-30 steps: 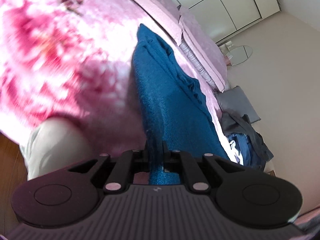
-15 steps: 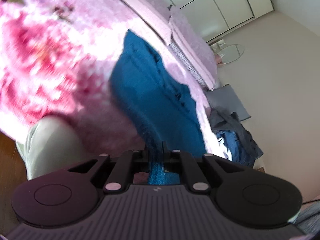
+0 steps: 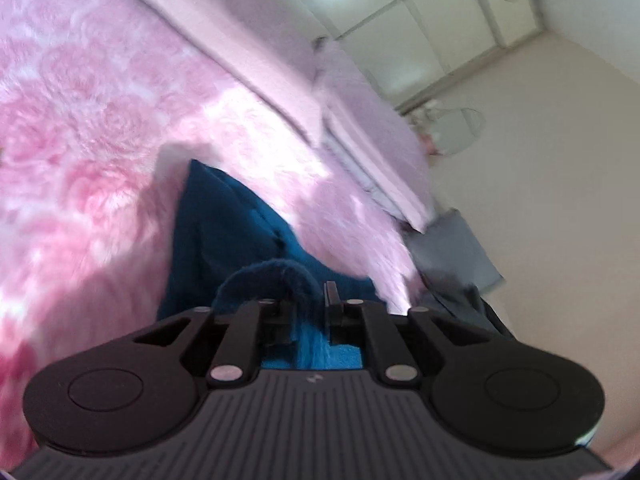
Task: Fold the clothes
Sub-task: 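Fold the held hem up toward the collar with both grippers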
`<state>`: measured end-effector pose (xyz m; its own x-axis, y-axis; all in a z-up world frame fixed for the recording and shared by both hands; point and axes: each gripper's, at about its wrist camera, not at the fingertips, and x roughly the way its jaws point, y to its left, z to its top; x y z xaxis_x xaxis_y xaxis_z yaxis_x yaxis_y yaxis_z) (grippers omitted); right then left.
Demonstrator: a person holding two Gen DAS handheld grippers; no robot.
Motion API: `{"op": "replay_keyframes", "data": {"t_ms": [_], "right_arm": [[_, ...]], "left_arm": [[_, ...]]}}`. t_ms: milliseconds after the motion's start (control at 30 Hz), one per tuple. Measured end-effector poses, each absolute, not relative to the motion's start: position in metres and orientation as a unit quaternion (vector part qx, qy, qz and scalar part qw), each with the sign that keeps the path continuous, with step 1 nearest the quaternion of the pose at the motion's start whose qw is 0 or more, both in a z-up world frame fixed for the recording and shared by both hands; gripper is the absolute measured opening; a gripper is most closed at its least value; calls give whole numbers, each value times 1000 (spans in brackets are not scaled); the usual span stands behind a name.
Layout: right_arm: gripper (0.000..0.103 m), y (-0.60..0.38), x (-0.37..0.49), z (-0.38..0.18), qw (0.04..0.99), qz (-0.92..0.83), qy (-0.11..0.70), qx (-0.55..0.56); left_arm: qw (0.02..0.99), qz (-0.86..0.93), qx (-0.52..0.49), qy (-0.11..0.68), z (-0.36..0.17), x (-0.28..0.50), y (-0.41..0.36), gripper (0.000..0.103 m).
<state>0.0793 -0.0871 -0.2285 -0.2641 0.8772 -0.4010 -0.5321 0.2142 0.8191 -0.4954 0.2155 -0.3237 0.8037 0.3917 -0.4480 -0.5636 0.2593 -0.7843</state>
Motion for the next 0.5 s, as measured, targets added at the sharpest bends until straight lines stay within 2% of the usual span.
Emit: {"op": "replay_keyframes", "data": {"t_ms": [33,67,100,167,367,500], "right_arm": [[7,-67,88,-243,586,583,536,169],[20,-46,95,-259,593,556,557,170],[38,-38,100,-268,602,544,558,171],[49,-24,110,-284,621,524,556,174],[49,-37,114,-299,639,578,493,124],[49,-48,101,-303,647,624,434,47]], "left_arm": [[779,318,-535,80,-333,-490,234,15],[769,334,-539,82,-341,-489,248,17],[759,350,-543,85,-348,-488,260,18],[747,370,-545,88,-359,-490,276,18],[810,340,-453,154,-363,-489,257,21],[846,304,-406,162,-366,-477,250,33]]}}
